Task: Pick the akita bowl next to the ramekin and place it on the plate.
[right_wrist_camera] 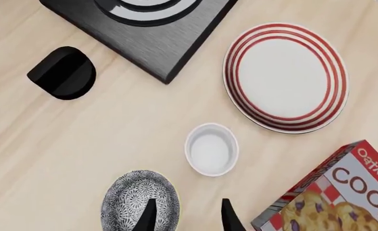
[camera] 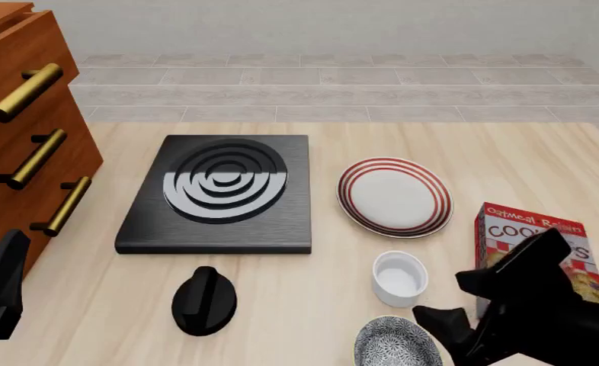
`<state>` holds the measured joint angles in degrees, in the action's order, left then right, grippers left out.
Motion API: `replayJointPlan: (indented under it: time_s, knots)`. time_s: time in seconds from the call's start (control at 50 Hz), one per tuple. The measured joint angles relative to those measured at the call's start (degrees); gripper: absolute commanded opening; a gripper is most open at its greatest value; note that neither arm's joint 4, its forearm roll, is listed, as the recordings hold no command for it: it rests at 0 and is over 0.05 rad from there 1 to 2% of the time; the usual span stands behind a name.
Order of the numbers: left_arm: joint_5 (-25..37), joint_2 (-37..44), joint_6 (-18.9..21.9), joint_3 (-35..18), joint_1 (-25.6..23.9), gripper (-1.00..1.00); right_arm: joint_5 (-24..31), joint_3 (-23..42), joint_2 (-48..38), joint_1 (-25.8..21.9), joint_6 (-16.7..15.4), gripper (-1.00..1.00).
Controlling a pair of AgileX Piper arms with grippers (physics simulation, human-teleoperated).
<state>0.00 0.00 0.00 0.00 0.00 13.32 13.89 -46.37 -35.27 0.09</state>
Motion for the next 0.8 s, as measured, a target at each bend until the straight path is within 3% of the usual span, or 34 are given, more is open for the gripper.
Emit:
replayJointPlan:
  time_s: [0.8]
  knots:
    - [0.00,0.00,0.00,0.00,0.00,1.00,-9.58,-3.27,-8.71,-1.58,1.47,1.00]
